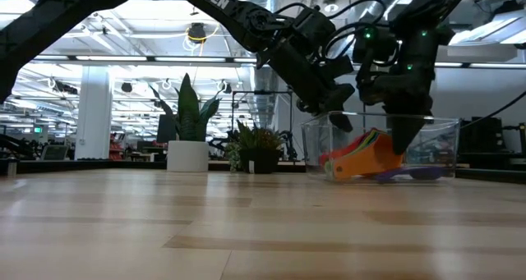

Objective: Nest measuring cups in basket
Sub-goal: Adjust the nested measuring cups in the transparent bin

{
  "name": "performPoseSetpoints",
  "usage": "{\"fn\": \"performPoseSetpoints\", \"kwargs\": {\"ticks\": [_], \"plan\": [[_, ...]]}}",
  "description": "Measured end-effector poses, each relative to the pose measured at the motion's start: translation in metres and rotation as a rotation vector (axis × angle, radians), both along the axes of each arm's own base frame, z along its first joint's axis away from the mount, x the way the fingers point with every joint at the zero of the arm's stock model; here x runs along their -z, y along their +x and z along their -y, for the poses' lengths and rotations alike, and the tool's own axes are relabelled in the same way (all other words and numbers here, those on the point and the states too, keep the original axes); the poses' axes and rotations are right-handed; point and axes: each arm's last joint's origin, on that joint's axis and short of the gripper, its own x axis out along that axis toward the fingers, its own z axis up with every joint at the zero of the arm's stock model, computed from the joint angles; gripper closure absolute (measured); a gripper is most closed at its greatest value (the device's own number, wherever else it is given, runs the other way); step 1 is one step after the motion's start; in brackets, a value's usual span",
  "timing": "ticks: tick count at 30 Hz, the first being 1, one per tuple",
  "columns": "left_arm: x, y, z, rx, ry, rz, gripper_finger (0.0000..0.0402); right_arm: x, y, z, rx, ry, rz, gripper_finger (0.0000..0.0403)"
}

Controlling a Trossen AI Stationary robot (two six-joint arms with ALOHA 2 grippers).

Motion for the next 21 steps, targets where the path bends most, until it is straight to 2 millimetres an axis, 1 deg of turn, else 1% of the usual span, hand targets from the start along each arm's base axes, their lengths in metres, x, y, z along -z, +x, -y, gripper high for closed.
{"fn": "performPoseSetpoints", "kwargs": {"ticks": [5,11,14,15,21], "plan": [[0.0,0.0,-0.002,-0.005,0.0,0.0,0.0401,0.002,0.001,0.001,0.007,-0.018,-0.008,0.0398],[0.024,0.006,-0.005,-0.018,-0.045,-0.008,0.0401,0.001,0.002,0.002,0.051,-0.037,0.004,0.0395],[0.039,0.006,-0.003,-0.035,-0.076,-0.039,0.0401,0.003,0.0,0.002,0.068,-0.031,-0.021,0.0398],[0.041,0.006,-0.002,-0.037,-0.075,-0.046,0.0401,0.002,0.001,0.002,0.065,-0.034,-0.009,0.0398],[0.036,0.007,-0.002,0.0,-0.087,-0.061,0.0401,0.002,0.002,0.003,0.077,-0.065,-0.015,0.0398]]}}
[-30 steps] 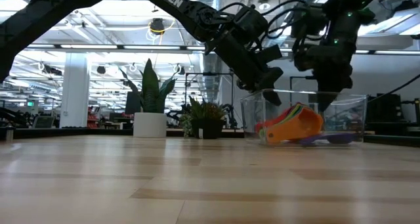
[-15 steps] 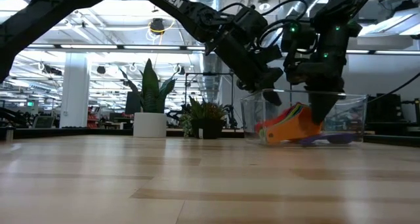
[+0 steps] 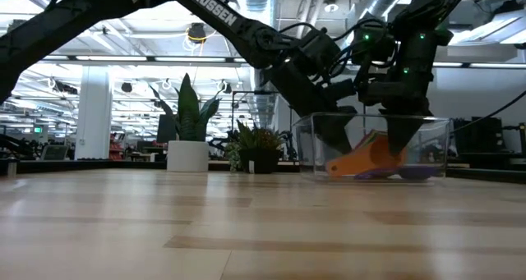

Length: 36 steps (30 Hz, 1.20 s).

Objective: Nest measuring cups in basket
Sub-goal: Adjust the nested measuring cups in the transparent bin

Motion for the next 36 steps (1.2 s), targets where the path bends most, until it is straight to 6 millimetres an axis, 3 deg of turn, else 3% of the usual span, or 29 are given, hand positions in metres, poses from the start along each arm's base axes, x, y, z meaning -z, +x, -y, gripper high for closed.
{"fn": "performPoseSetpoints", "kwargs": {"ticks": [20,26,32,36], "plan": [[-0.004,0.001,0.004,0.12,-0.216,0.037,0.0401,-0.001,0.001,0.004,0.084,-0.096,-0.003,0.0398],[-0.015,-0.004,0.009,0.147,-0.272,0.023,0.0401,-0.007,0.001,0.004,0.088,-0.114,0.043,0.0398],[-0.045,-0.01,0.019,0.123,-0.163,0.034,0.0401,-0.009,0.001,0.004,0.089,-0.121,0.06,0.0394],[-0.049,-0.014,0.022,0.061,-0.023,-0.029,0.0401,-0.009,0.001,0.004,0.082,-0.123,0.057,0.0398]]}}
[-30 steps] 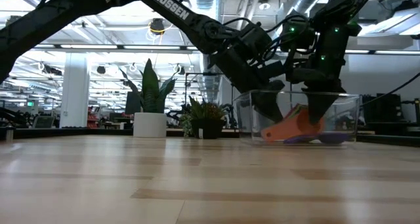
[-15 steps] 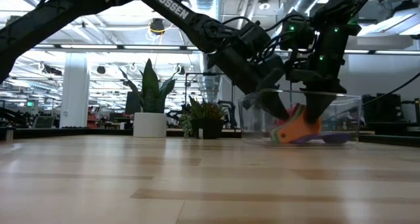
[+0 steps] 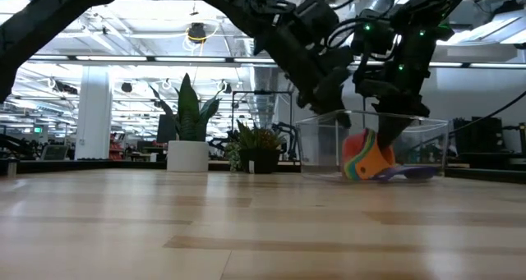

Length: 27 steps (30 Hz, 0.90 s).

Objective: Nest measuring cups in basket
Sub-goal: Adjust the nested measuring cups in the transparent bin

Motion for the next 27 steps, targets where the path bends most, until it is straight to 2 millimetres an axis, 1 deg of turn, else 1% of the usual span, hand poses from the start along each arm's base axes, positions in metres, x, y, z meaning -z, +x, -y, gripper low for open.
{"fn": "performPoseSetpoints", "kwargs": {"ticks": [3,7,11,16,23,27], "plan": [[0.003,-0.002,-0.001,-0.002,0.001,-0.032,0.0401,0.0,0.0,0.0,0.0,-0.003,-0.003,0.0396],[0.014,-0.001,-0.001,-0.003,-0.01,-0.059,0.0401,0.0,0.0,0.0,0.004,-0.013,-0.009,0.0396],[0.007,0.002,-0.006,-0.011,0.002,0.005,0.0401,-0.001,0.001,0.001,0.012,-0.023,0.009,0.0398],[0.008,0.001,-0.01,-0.048,0.041,-0.01,0.0401,-0.001,0.001,0.002,0.036,-0.015,0.017,0.0394],[0.008,0.001,-0.01,-0.077,0.084,-0.019,0.0401,0.0,0.0,0.001,0.047,-0.006,0.002,0.0395],[0.007,0.0,-0.011,-0.107,0.13,-0.029,0.0401,-0.001,0.001,0.002,0.049,-0.01,0.024,0.0396]]}}
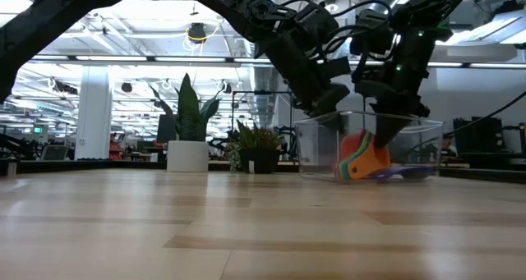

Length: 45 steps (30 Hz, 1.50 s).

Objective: Nest measuring cups in basket
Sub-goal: Adjust the nested measuring cups in the transparent bin

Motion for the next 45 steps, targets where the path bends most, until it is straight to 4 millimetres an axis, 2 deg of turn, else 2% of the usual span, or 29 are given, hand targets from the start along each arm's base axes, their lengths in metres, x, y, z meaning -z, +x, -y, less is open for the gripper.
{"fn": "performPoseSetpoints", "kwargs": {"ticks": [18,24,32,40,45], "plan": [[0.005,0.001,0.0,0.081,-0.14,0.025,0.0401,-0.001,0.003,0.001,0.016,-0.01,0.043,0.039],[0.004,0.002,0.002,0.097,-0.133,0.03,0.0401,-0.005,0.005,-0.003,0.012,-0.054,0.056,0.0398],[-0.02,-0.001,0.008,0.132,-0.039,0.06,0.0401,-0.015,0.008,-0.004,0.007,-0.135,0.126,0.0394],[-0.031,-0.005,0.009,0.118,-0.028,0.072,0.0401,-0.024,0.007,-0.005,-0.001,-0.158,0.175,0.0388],[-0.049,-0.01,0.01,0.094,-0.007,0.105,0.0401,-0.033,0.001,-0.005,0.012,-0.194,0.194,0.0394]]}}
